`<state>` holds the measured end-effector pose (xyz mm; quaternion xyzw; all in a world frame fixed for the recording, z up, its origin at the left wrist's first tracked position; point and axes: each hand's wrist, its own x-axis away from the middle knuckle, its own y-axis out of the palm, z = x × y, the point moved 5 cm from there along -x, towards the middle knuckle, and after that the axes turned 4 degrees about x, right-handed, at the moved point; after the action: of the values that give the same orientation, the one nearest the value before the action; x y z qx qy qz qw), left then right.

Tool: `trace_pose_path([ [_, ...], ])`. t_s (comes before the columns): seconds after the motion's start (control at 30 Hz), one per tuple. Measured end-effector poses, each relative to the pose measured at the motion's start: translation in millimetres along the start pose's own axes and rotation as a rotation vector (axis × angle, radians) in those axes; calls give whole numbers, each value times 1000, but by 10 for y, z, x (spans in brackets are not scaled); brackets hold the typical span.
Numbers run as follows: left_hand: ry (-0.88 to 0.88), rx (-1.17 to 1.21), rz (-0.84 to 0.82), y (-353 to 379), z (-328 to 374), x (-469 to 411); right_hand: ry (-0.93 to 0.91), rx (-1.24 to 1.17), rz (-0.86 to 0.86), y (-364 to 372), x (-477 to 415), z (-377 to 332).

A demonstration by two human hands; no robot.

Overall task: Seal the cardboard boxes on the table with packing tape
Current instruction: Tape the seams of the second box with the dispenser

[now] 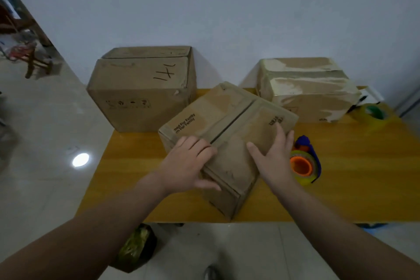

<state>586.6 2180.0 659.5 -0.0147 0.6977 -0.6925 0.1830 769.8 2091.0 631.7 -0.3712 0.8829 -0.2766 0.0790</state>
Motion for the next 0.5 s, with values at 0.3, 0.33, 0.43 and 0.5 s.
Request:
trace_pose_path([
  [0.3, -8, -100, -91, 223, 100, -252, -152, 36, -92, -221, -837, -80],
  [0.33, -34, -98, -124, 253, 107, -311, -160, 27, -66, -245, -901, -79],
  [0.43, -93, -58, -141, 400, 95, -484, -128, -45, 37, -312, -1027, 19],
  [0.5, -134, -47, -107, 471, 74, -613, -81, -40, 72, -360, -1075, 210],
])
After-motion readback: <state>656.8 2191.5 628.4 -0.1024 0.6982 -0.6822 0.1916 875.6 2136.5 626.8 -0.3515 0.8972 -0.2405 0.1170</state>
